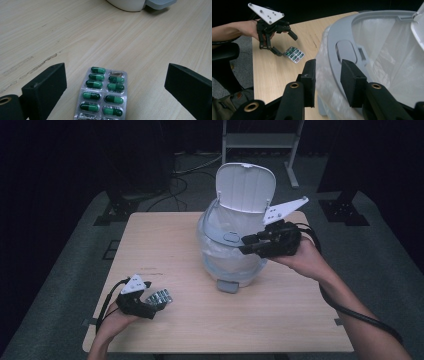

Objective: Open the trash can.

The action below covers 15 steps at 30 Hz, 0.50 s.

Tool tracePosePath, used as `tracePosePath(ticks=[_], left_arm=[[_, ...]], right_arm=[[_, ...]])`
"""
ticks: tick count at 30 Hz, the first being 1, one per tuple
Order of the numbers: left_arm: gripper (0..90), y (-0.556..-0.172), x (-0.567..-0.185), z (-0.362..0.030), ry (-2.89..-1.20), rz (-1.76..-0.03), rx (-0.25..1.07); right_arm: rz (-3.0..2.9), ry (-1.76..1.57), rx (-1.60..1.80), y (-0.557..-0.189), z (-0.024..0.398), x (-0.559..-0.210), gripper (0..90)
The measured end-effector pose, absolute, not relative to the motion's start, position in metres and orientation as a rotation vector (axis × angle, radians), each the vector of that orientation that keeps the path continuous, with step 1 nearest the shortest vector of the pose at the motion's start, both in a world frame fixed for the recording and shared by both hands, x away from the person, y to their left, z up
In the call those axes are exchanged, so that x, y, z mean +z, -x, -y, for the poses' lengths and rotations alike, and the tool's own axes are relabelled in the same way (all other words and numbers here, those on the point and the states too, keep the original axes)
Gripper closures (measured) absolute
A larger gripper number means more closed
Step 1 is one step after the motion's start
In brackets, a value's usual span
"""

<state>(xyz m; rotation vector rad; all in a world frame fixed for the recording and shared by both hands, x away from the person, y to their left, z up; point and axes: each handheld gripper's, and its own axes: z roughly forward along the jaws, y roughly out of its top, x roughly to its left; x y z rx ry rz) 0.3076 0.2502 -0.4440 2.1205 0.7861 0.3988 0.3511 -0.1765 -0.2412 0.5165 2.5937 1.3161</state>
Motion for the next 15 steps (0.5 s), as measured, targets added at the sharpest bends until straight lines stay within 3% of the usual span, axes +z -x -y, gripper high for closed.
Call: tracePosePath(ticks=[15], left_arm=[[3.8, -0.308, -0.447, -0.246, -2.127, -0.788, 0.388]], right_arm=[[-2.556, -0.619, 1.374, -0.334, 0.229, -0.266, 55.0]])
